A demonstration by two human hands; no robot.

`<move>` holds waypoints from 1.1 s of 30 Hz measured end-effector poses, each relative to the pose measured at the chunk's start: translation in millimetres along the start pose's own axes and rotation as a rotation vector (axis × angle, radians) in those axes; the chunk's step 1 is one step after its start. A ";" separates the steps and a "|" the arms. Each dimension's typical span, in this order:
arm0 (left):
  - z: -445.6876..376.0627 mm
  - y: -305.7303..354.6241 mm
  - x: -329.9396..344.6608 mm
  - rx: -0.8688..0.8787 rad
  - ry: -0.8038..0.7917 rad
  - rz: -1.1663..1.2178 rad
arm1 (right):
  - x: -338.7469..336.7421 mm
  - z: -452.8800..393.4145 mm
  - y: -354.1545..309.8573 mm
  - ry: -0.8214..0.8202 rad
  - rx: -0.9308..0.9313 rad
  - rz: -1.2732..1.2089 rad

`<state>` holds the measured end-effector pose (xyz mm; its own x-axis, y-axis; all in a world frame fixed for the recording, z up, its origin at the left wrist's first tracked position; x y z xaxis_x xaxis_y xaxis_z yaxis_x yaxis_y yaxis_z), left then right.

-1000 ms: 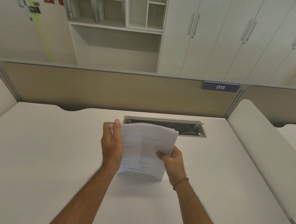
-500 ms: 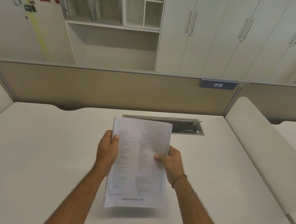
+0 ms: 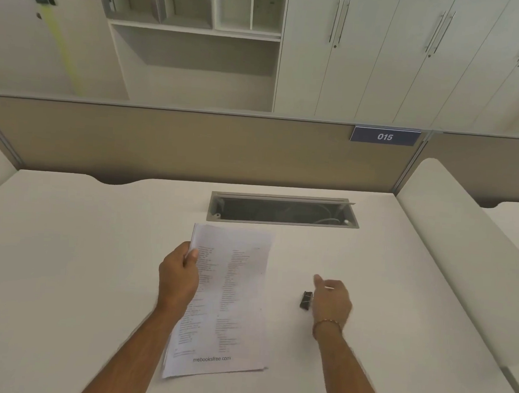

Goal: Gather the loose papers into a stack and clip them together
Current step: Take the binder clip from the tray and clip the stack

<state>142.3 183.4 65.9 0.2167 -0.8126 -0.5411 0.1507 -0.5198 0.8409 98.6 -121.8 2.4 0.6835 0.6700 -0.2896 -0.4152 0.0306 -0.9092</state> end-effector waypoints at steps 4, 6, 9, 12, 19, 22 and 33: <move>-2.6 -4.9 0.0 0.017 0.014 -0.024 | -8.7 -20.6 15.2 -0.042 0.154 0.303; -1.1 -5.8 -2.3 0.011 0.018 -0.019 | -4.3 -22.0 17.9 -0.104 0.158 0.319; 0.4 -5.2 -3.1 0.009 0.020 -0.016 | -1.1 -21.8 19.6 -0.127 0.127 0.349; 3.6 -1.8 -3.4 0.007 0.015 -0.003 | -2.5 -23.1 19.8 -0.138 0.114 0.347; 4.4 -6.2 -8.9 -0.006 0.004 0.053 | -4.7 0.3 -1.1 -0.342 0.174 -0.272; 7.4 -3.7 -11.4 -0.004 -0.001 0.074 | -5.9 17.0 -25.7 -0.400 0.085 -0.312; 17.0 3.4 -11.2 0.047 -0.016 0.112 | 2.4 76.6 -123.7 -0.494 -0.200 0.012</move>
<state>124.0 186.3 75.1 0.2139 -0.8700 -0.4442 0.0809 -0.4373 0.8957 105.7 -67.2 137.0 0.2949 0.9405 -0.1688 -0.2654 -0.0891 -0.9600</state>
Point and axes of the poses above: each hand's wrist, its own z-axis away from the middle knuckle, its own x-axis out of the palm, y = z × x, the point moved 3 cm from there along -z, towards the middle knuckle, and after that the axes turned 8 degrees about -z, right-handed, at the moved point
